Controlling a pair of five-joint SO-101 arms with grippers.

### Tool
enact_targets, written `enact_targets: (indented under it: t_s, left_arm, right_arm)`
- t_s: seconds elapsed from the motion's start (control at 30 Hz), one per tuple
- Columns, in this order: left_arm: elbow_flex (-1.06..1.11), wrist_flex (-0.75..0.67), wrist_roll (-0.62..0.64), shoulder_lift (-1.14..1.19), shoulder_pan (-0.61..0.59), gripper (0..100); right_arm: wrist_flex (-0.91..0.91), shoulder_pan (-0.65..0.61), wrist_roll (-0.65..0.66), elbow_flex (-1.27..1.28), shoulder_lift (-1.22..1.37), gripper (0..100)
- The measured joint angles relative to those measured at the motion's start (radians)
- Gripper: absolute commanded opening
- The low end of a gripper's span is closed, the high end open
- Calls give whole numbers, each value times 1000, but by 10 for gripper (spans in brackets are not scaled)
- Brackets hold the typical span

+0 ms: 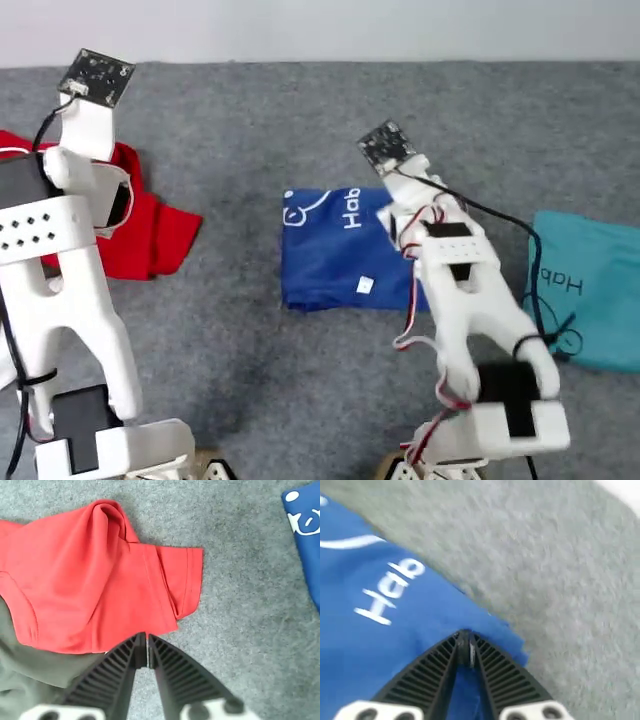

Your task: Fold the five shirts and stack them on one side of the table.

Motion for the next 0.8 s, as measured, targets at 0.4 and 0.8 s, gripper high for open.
enact_targets:
  t_s: [0.4, 0.8]
  left_arm:
    - [0, 0, 0, 0, 0, 14]
    - [0, 0, 0, 0, 0, 14]
  right_arm:
    - [163, -52, 3, -98, -26, 12]
    - [678, -92, -367, -233, -146, 265]
